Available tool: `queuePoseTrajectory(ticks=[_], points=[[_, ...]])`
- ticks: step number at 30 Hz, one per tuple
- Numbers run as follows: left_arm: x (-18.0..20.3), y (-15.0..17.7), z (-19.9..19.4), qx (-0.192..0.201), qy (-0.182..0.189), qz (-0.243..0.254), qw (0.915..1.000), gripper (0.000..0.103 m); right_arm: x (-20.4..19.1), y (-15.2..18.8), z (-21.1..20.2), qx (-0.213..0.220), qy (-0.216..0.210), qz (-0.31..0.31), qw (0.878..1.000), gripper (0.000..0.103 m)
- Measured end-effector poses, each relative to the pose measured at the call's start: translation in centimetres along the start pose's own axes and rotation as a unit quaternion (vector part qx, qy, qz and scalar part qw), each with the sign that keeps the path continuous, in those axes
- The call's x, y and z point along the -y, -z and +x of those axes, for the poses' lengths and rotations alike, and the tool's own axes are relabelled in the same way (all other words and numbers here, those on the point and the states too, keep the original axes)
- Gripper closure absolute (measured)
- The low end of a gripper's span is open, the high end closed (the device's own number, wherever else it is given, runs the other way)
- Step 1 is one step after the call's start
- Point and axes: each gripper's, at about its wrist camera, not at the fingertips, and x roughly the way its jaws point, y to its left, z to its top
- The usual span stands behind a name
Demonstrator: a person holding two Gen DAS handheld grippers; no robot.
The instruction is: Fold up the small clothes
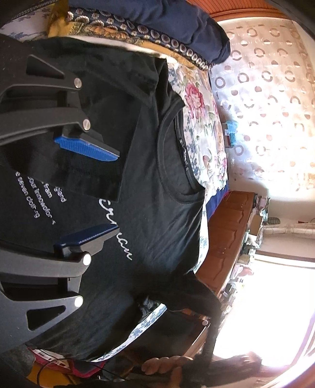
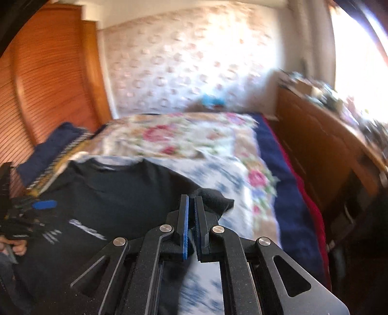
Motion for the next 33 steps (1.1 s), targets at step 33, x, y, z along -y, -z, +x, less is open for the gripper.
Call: queuePoseTrajectory(ticks=[33], points=[[-2.2, 2.0, -1.5, -0.001, -0.024, -0.027, 0.9993, 0.050, -6.2, 7.3, 6.6, -0.145, -0.052, 0.034, 0.988, 0.070]])
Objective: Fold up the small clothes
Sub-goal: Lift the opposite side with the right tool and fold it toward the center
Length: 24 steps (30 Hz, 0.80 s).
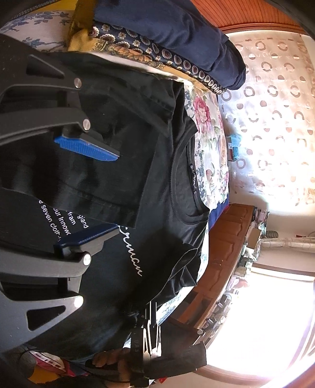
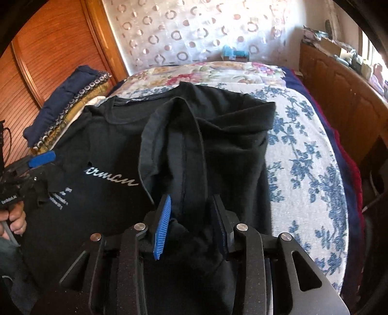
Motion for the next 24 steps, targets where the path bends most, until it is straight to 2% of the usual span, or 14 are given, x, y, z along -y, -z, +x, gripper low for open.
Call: queuePoseTrajectory(ticks=[2, 4, 6, 9, 15, 17, 19, 21, 24], points=[[-0.1, 0.1, -0.1, 0.000, -0.001, -0.001, 1.0000, 0.050, -0.6, 0.1, 0.1, -0.001, 0.000, -0.011, 1.000, 0.071], [-0.2, 0.1, -0.1, 0.000, -0.003, -0.003, 1.0000, 0.050, -1.1, 0.1, 0.3, -0.003, -0.007, -0.020, 1.000, 0.088], [-0.4, 0.2, -0.2, 0.001, -0.004, -0.006, 1.0000, 0.049, -1.7, 0.0, 0.2, 0.001, -0.015, -0.027, 1.000, 0.097], [-0.7, 0.3, -0.3, 0.002, -0.006, -0.009, 0.9999, 0.050, -2.8, -0.3, 0.1, 0.006, -0.042, -0.035, 0.999, 0.097], [-0.9, 0.2, -0.3, 0.003, -0.008, -0.011, 0.9999, 0.050, -5.8, -0.9, -0.6, 0.018, -0.066, -0.066, 0.995, 0.097], [-1.0, 0.2, -0.4, 0.003, -0.009, -0.012, 0.9999, 0.049, -5.9, -1.1, -1.0, 0.026, -0.060, -0.070, 0.995, 0.094], [-1.3, 0.2, -0.4, 0.005, -0.011, -0.014, 0.9998, 0.050, -5.5, -1.4, -1.5, 0.039, -0.046, -0.068, 0.996, 0.083], [-1.6, 0.2, -0.6, 0.006, -0.014, -0.016, 0.9998, 0.049, -4.6, -1.8, -1.8, 0.050, -0.027, -0.058, 0.997, 0.080], [-2.2, 0.0, -0.7, 0.006, -0.020, -0.020, 0.9996, 0.049, -2.8, -2.5, -1.4, 0.058, 0.021, -0.042, 0.997, 0.064]])
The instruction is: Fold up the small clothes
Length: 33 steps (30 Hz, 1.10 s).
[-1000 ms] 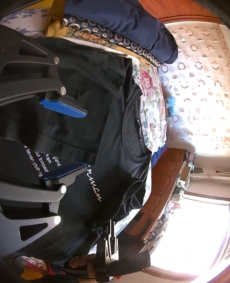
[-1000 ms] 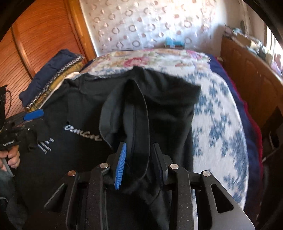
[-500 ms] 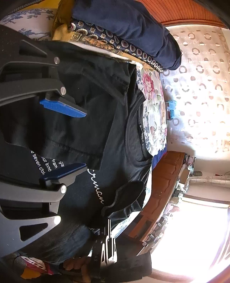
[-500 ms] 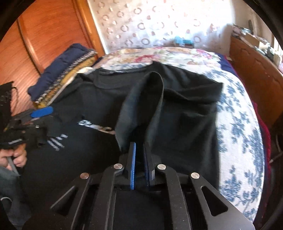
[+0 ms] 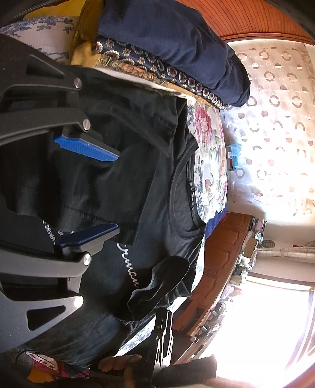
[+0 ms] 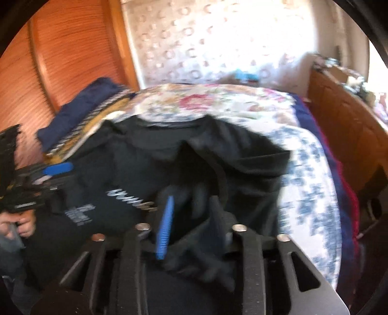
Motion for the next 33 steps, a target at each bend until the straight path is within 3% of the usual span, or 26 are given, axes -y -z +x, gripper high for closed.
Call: queuePoseTrajectory(ticks=[6, 9, 15, 17, 19, 24, 27, 33], points=[[-1.3, -0.9, -0.1, -0.001, -0.020, -0.008, 0.9998, 0.050, 2.1, -0.1, 3.5, -0.043, -0.005, 0.022, 0.999, 0.065], [-2.2, -1.8, -0.1, 0.000, -0.033, -0.012, 0.9994, 0.049, 1.3, 0.0, 4.7, -0.059, -0.036, 0.013, 0.998, 0.099], [-4.0, -3.8, 0.1, 0.005, -0.062, -0.019, 0.9979, 0.049, -2.0, -0.8, 4.7, -0.059, -0.131, -0.021, 0.989, 0.099], [-4.6, -4.3, 0.2, 0.003, -0.072, -0.019, 0.9973, 0.049, -2.9, -1.1, 4.8, -0.062, -0.128, -0.036, 0.989, 0.090], [-4.8, -4.7, 0.5, 0.001, -0.078, -0.017, 0.9968, 0.049, -2.7, -1.4, 4.7, -0.061, -0.130, -0.034, 0.989, 0.056], [-5.7, -5.5, 1.2, -0.004, -0.092, -0.009, 0.9957, 0.050, -0.5, -2.3, 3.2, -0.033, -0.092, -0.028, 0.995, 0.054], [-5.9, -6.0, 1.7, -0.010, -0.091, 0.004, 0.9958, 0.049, 1.1, -2.8, 2.8, -0.019, -0.067, -0.022, 0.997, 0.047], [-6.0, -6.8, 3.2, -0.026, -0.092, 0.030, 0.9950, 0.054, 5.2, -3.2, 3.9, -0.013, 0.032, -0.008, 0.999, 0.040]])
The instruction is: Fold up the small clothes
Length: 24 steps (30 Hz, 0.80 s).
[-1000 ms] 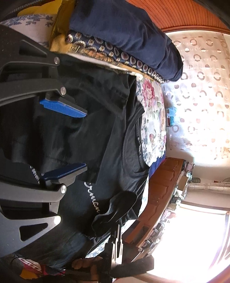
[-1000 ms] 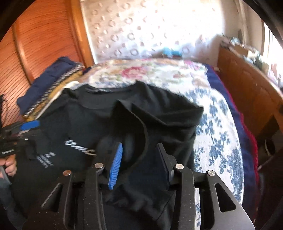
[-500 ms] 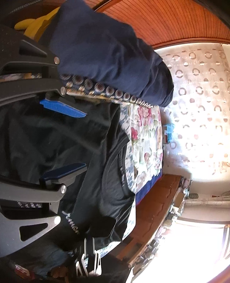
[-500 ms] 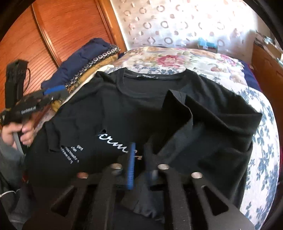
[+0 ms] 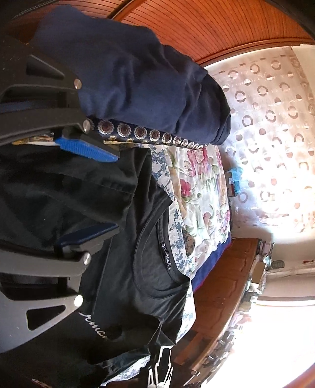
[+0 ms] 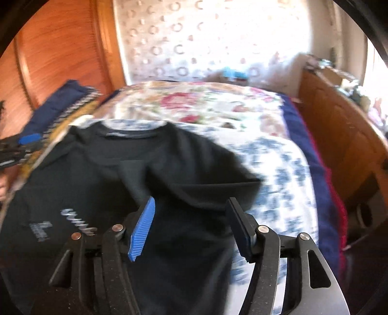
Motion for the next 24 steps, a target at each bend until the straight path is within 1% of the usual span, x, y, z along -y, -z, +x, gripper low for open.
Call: queuePoseTrajectory(ticks=[3, 5, 8, 11, 14, 16, 17, 19, 22, 23, 24], points=[[0.1, -0.3, 0.8, -0.011, -0.003, 0.008, 0.9999, 0.058, 2.0, -0.2, 1.2, -0.009, 0.016, 0.024, 1.000, 0.039], [0.2, -0.3, 1.3, -0.022, -0.009, 0.015, 0.9996, 0.058, 2.9, 0.0, 1.6, -0.012, 0.027, 0.034, 0.999, 0.039], [0.8, -1.1, 2.2, -0.043, -0.013, 0.039, 0.9982, 0.058, 3.7, 0.3, 2.3, -0.021, 0.033, 0.044, 0.998, 0.039], [1.0, -1.9, 3.7, -0.069, -0.016, 0.050, 0.9962, 0.058, 4.1, 0.8, 2.6, -0.028, 0.031, 0.049, 0.998, 0.037], [0.8, -2.4, 5.5, -0.097, -0.023, 0.052, 0.9937, 0.058, 4.1, 0.7, 2.6, -0.027, 0.025, 0.049, 0.998, 0.033], [0.5, -2.6, 6.8, -0.116, -0.028, 0.047, 0.9918, 0.058, 3.8, 0.6, 2.8, -0.031, 0.029, 0.041, 0.998, 0.030], [0.3, -2.6, 7.5, -0.126, -0.025, 0.041, 0.9909, 0.058, 3.6, 0.6, 3.0, -0.033, 0.034, 0.036, 0.998, 0.030], [0.1, -2.6, 8.2, -0.129, -0.018, 0.031, 0.9910, 0.058, 3.2, 0.6, 3.0, -0.035, 0.041, 0.027, 0.998, 0.028], [-0.1, -2.9, 8.6, -0.128, -0.007, 0.013, 0.9917, 0.058, 3.2, 0.6, 3.1, -0.035, 0.037, 0.031, 0.998, 0.027], [-0.1, -2.8, 8.6, -0.127, -0.006, 0.013, 0.9918, 0.059, 3.2, 0.6, 3.2, -0.035, 0.035, 0.032, 0.998, 0.027], [0.1, -2.8, 8.5, -0.125, -0.004, 0.016, 0.9920, 0.063, 3.1, 0.6, 3.2, -0.035, 0.035, 0.032, 0.998, 0.027]])
